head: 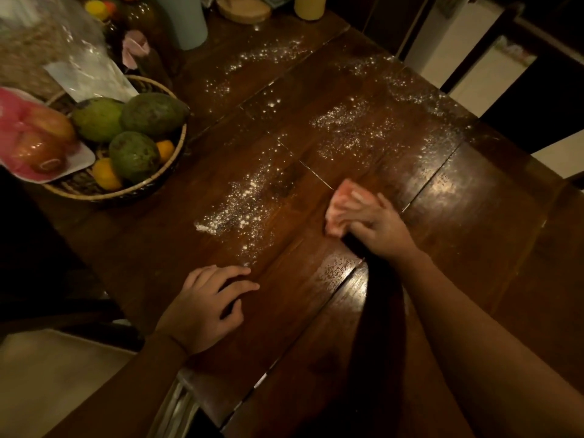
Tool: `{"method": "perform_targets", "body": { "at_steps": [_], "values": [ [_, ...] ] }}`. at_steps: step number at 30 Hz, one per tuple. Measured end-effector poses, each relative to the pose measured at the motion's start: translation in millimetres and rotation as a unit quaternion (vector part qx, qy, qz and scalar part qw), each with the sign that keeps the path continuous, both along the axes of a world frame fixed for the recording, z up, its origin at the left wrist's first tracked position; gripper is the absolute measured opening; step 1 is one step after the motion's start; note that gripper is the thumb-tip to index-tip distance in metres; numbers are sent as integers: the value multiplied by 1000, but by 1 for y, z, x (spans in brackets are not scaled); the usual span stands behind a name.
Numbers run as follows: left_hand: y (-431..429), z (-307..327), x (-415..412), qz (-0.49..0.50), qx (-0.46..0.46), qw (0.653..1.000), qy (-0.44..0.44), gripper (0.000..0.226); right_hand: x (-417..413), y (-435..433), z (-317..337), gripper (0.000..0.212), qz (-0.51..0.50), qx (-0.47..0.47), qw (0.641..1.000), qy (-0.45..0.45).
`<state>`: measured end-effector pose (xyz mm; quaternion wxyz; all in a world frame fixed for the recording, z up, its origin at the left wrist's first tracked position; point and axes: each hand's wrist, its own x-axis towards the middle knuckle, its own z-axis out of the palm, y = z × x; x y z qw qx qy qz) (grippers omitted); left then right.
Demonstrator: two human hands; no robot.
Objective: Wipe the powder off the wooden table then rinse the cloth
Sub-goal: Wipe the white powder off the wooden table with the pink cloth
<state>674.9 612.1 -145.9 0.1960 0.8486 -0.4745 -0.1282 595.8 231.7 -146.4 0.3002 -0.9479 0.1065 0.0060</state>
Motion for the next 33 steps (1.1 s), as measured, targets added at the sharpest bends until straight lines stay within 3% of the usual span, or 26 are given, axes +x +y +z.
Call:
{"method": "perform_targets", "body": {
  "at_steps": [2, 4, 7, 9, 12, 15, 18, 20, 23, 24, 33],
  "values": [
    [0, -1, 0, 2, 3, 1000, 0, 36, 16, 14, 1, 43, -178, -13, 984, 11],
    [0, -1, 0, 5, 7, 1000, 5, 36, 32, 47, -1, 54, -232, -55, 970, 36],
    [0, -1, 1, 24, 12, 999, 22, 35, 26, 88, -6, 58, -38, -61, 997, 6],
    [0, -1, 2, 30, 14, 999, 30, 35, 0, 96, -5, 55, 115, -65, 991, -16],
    [1, 0, 1, 37, 18, 998, 39, 35, -33, 73, 0, 50, 192, -51, 980, 14],
    [1, 1, 2, 45, 20, 998, 42, 36, -45, 35, -2, 46, 41, -48, 998, 27],
    [0, 2, 1, 49, 17, 998, 41, 36, -30, 49, -2, 55, -167, -65, 982, 63],
    [1, 2, 0, 53, 15, 998, 41, 36, -15, 78, -3, 60, -139, -90, 985, 53],
    [0, 2, 1, 51, 12, 998, 39, 36, 6, 75, -1, 59, 79, -68, 994, 38],
    [0, 2, 1, 52, 11, 998, 39, 36, 16, 62, 1, 57, 108, -67, 991, 49],
    [2, 0, 0, 61, -8, 997, 36, 36, 158, 33, -4, 49, -96, -20, 995, 7]
  ]
}}
